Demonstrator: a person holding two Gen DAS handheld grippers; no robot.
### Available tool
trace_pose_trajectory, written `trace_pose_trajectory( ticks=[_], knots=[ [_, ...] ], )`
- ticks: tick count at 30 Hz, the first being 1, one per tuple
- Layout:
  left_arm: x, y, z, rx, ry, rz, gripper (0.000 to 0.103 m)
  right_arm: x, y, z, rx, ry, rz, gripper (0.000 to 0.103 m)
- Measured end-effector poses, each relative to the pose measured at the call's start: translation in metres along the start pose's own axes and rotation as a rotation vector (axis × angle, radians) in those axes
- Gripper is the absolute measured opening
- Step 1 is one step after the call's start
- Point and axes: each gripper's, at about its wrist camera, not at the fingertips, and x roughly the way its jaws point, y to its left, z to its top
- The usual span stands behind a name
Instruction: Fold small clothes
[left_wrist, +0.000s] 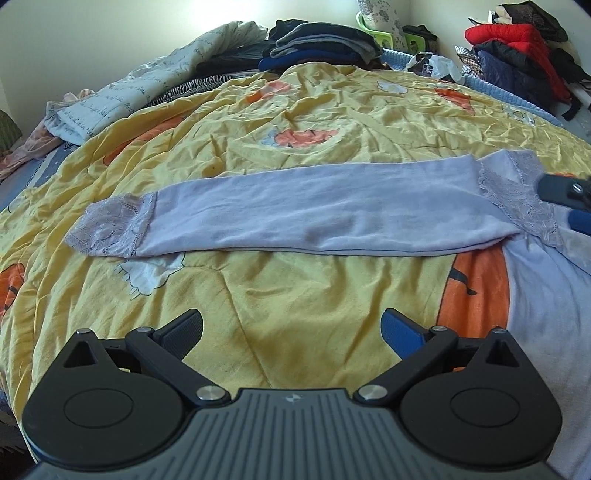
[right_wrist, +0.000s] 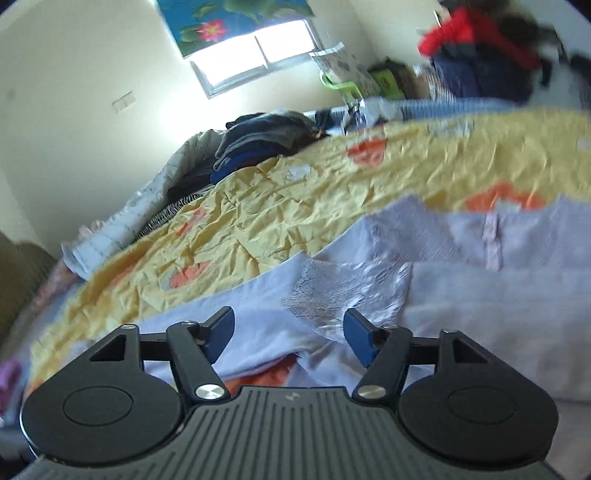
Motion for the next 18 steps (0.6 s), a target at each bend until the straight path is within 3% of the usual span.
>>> trace_pose_trajectory(
  ticks=[5,18],
  knots=[
    [0.005,0.007,0.002,-0.024,0.009,-0.002,0.103,-0.03,0.005,-0.014,-0.101,-0.051,-0.073,0.078],
    [0.024,0.043,0.012,-0.163,0.041,0.028,0.103,-0.054,-0.021,-0.036,-0.014,-0.056,-0.097,0.079]
  ],
)
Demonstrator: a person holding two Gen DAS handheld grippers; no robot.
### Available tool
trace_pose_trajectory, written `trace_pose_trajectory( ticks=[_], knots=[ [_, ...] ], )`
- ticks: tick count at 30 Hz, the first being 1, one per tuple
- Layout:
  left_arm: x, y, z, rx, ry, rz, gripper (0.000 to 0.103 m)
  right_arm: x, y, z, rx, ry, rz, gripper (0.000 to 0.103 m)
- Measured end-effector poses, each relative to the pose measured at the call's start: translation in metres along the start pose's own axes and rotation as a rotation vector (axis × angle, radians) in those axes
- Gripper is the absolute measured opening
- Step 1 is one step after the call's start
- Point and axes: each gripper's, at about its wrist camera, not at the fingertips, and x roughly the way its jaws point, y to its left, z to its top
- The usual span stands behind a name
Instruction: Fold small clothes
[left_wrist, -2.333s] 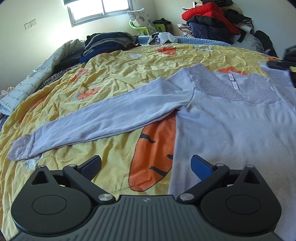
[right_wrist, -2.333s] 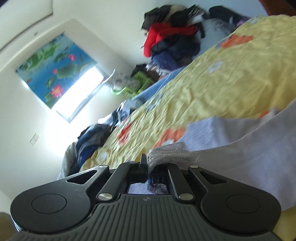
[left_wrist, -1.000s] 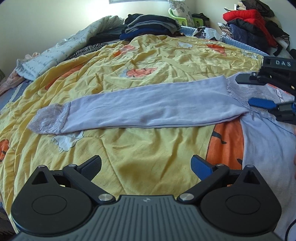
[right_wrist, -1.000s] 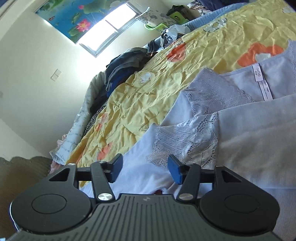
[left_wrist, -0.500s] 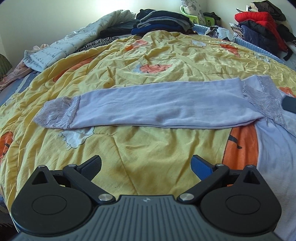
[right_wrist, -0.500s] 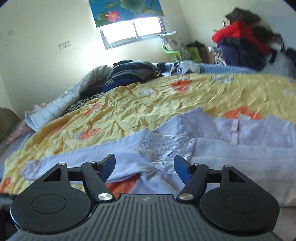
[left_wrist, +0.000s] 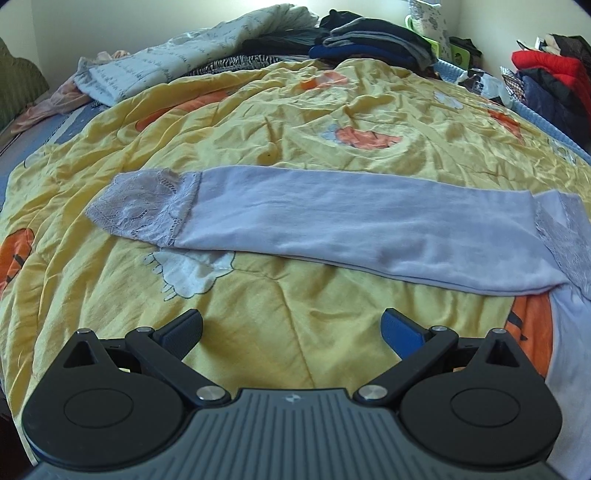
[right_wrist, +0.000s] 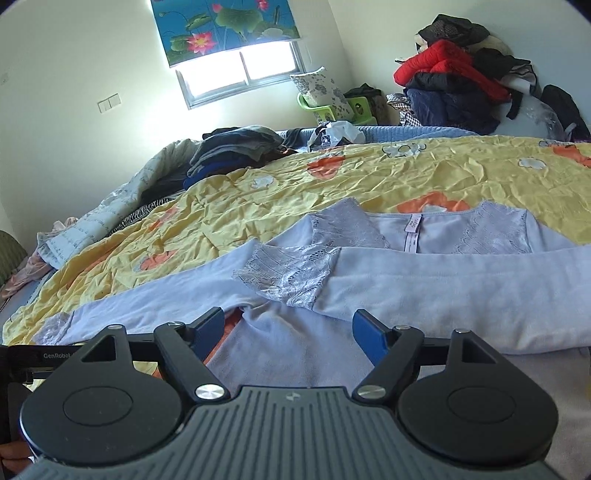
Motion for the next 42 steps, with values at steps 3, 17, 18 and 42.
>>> trace_pose_trajectory(
  ticks=[3,17,18,42],
  knots=[
    [0.002,0.006,0.002,-0.024,-0.004,0.016,0.103,-0.001,-0.001,-0.002,0.005,0.004,0.004,0.079],
    [0.008,0.024,0.006,-0.088,-0.015,0.083,0.103,-0.001,-0.002,-0.008,0.026,0.024,0.02,0.08],
    [0.008,0.024,0.006,-0.088,-0.016,0.084,0.103,-0.001,-0.003,-0.009,0.029,0.025,0.021,0.08],
    [0.038,0.113,0.035,-0.549,-0.187,-0.251,0.103,0.001,-0.007,-0.011,0.047,0.03,0.017,0.082]
  ],
)
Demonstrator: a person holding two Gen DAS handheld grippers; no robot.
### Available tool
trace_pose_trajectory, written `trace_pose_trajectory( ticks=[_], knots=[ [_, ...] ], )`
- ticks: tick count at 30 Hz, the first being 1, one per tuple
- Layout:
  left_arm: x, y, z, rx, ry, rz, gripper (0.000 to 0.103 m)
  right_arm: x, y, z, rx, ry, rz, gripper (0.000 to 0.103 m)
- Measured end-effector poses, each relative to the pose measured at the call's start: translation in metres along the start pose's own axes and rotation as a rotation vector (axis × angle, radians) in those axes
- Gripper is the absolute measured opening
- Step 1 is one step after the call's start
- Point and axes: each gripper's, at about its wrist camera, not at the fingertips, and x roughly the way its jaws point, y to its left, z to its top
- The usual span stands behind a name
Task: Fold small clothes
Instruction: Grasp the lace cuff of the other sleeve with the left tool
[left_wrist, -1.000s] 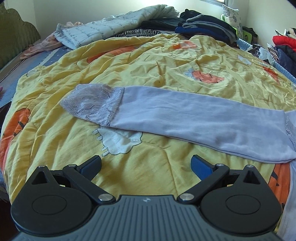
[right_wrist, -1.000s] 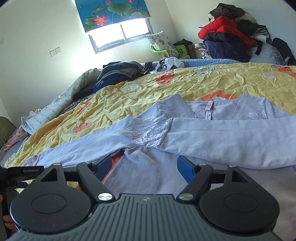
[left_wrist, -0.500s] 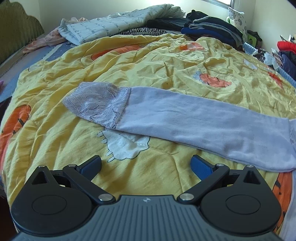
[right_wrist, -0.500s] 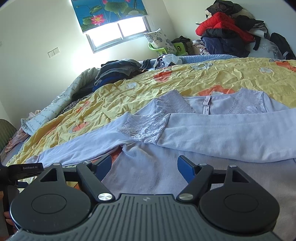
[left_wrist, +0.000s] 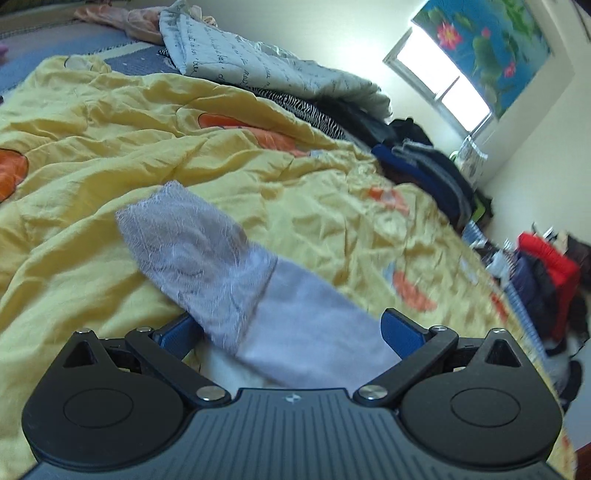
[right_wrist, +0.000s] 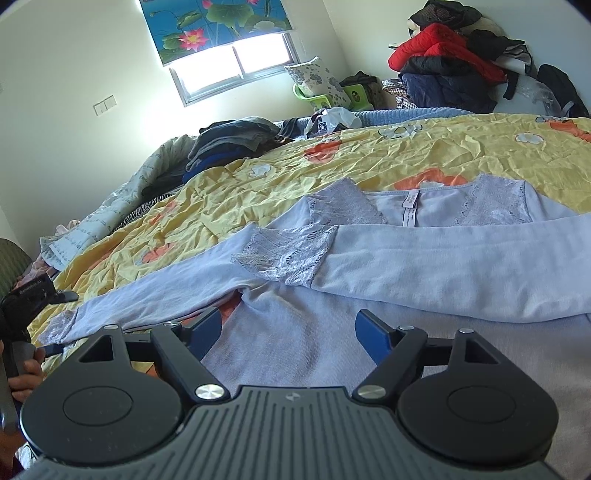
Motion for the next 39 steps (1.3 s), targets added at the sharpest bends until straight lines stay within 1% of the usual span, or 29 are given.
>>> trace_pose_trajectory(
  ticks=[4,7,8,9,10,11,12,13,14,15,17,18,21,23,27,30,35,39],
  knots=[
    [0.01,0.012,0.018,-0.072,0.005,-0.053,0.103,0.001,-0.001,-0.001,0.009,-0.002,-0.004,0.082],
    [0.014,0.017,0.028,-0.12,0.017,-0.069,0.103,0.001,-0.001,-0.001,0.004,-0.003,-0.003,0.082],
    [0.015,0.019,0.03,-0.132,0.02,-0.069,0.101,0.0,-0.001,-0.001,0.002,-0.005,-0.003,0.083],
    [0.015,0.019,0.031,-0.138,0.019,-0.06,0.089,-0.001,-0.001,-0.001,0.001,-0.007,-0.003,0.083],
    [0.016,0.019,0.031,-0.137,0.027,-0.051,0.062,-0.001,-0.001,0.0,0.001,-0.009,-0.003,0.083],
    [0.019,0.019,0.032,-0.137,0.052,-0.051,0.048,-0.002,0.0,0.0,0.0,-0.012,-0.003,0.083],
    [0.023,0.021,0.032,-0.145,0.084,-0.051,0.032,-0.003,-0.001,0.0,0.0,-0.014,-0.004,0.083],
    [0.025,0.022,0.031,-0.156,0.094,-0.047,0.024,-0.004,-0.001,0.001,0.0,-0.016,-0.004,0.083],
    [0.025,0.023,0.03,-0.165,0.089,-0.041,0.018,-0.005,-0.001,0.001,0.0,-0.019,-0.005,0.083],
    [0.024,0.023,0.029,-0.159,0.085,-0.028,0.009,-0.007,-0.002,0.001,0.0,-0.021,-0.006,0.083],
    [0.021,0.019,0.027,-0.127,0.069,-0.016,0.007,-0.009,-0.004,0.001,0.003,-0.026,-0.007,0.083],
    [0.017,0.015,0.026,-0.095,0.051,-0.006,0.006,-0.011,-0.005,0.001,0.004,-0.028,-0.008,0.083],
    [0.004,-0.009,0.023,0.039,-0.015,0.018,0.005,-0.015,-0.009,0.001,0.011,-0.036,-0.011,0.083],
    [-0.006,-0.029,0.02,0.126,-0.046,0.012,0.005,-0.018,-0.014,0.001,0.016,-0.043,-0.014,0.083],
    [-0.024,-0.076,0.011,0.278,-0.074,-0.038,0.005,-0.026,-0.027,0.004,0.018,-0.062,-0.035,0.083],
    [-0.033,-0.116,-0.002,0.383,-0.085,-0.085,0.005,-0.033,-0.041,0.006,0.025,-0.083,-0.078,0.083],
    [-0.038,-0.169,-0.028,0.476,-0.06,-0.164,0.005,-0.048,-0.073,0.01,0.056,-0.118,-0.159,0.083],
    [-0.038,-0.212,-0.054,0.532,-0.022,-0.223,0.005,-0.057,-0.092,0.006,0.093,-0.128,-0.186,0.083]
  ],
)
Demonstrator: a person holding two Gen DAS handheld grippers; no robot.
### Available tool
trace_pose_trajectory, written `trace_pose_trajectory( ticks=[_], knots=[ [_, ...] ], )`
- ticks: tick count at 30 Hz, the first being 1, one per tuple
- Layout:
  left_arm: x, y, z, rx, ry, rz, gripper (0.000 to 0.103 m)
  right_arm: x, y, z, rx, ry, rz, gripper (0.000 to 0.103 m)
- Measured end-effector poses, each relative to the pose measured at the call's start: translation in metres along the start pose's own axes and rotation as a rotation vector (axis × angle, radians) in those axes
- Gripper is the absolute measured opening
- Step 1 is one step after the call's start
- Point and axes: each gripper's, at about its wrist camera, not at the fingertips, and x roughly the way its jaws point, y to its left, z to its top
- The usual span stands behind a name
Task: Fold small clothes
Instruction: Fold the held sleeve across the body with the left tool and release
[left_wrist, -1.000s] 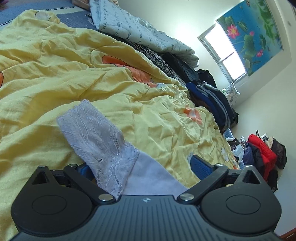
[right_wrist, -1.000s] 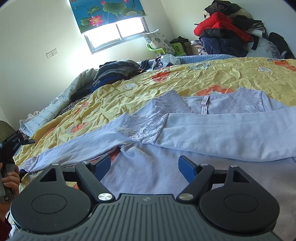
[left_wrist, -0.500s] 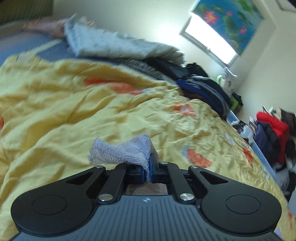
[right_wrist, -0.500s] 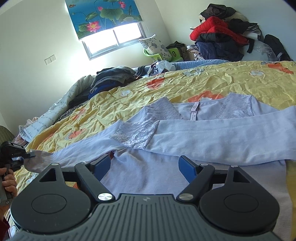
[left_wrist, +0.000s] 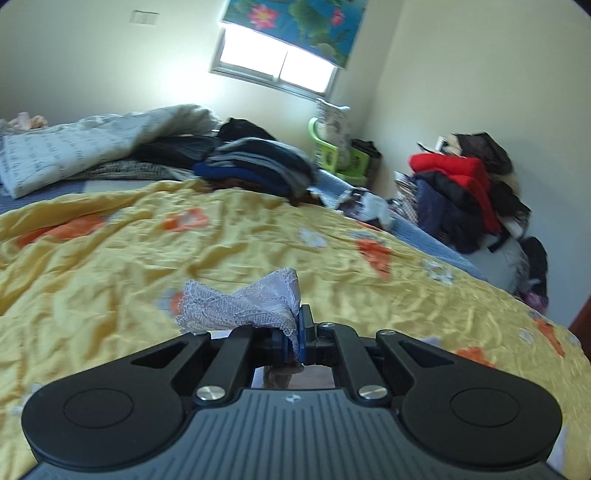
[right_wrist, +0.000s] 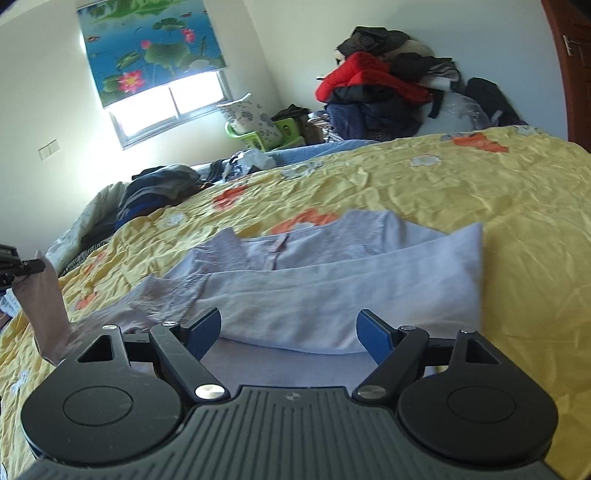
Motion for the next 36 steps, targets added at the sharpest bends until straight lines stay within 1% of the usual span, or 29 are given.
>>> trace_pose_trajectory(
  ticks=[4,8,12,14,17,22,25,29,31,33,36],
  knots=[
    [0.007,-0.056,-0.006,0.091,0.011,-0.061,0.005,-0.005,-0.012,-0.005,0.018,0.001,-0.008,0.083],
    [0.015,-0.118,-0.02,0.191,0.051,-0.133,0.005,-0.012,-0.02,-0.009,0.034,-0.003,-0.014,0.083],
    [0.024,-0.177,-0.046,0.288,0.098,-0.196,0.005,-0.019,-0.032,-0.012,0.051,-0.007,-0.025,0.083],
    [0.03,-0.203,-0.061,0.329,0.136,-0.229,0.005,-0.023,-0.038,-0.014,0.055,-0.006,-0.033,0.084],
    [0.034,-0.235,-0.085,0.383,0.173,-0.265,0.005,-0.03,-0.047,-0.016,0.055,-0.009,-0.054,0.084],
    [0.035,-0.27,-0.115,0.447,0.208,-0.305,0.005,-0.042,-0.066,-0.02,0.081,-0.015,-0.092,0.084],
    [0.034,-0.284,-0.128,0.477,0.218,-0.32,0.005,-0.048,-0.075,-0.023,0.093,-0.021,-0.116,0.084],
    [0.037,-0.297,-0.14,0.483,0.247,-0.351,0.005,-0.054,-0.085,-0.027,0.098,-0.02,-0.144,0.084],
    [0.037,-0.304,-0.146,0.508,0.274,-0.376,0.005,-0.056,-0.089,-0.028,0.104,-0.018,-0.154,0.084],
    [0.038,-0.31,-0.152,0.541,0.305,-0.384,0.006,-0.059,-0.092,-0.029,0.107,-0.018,-0.166,0.084],
    [0.035,-0.311,-0.153,0.556,0.326,-0.411,0.007,-0.061,-0.095,-0.031,0.109,-0.018,-0.181,0.084]
  ],
)
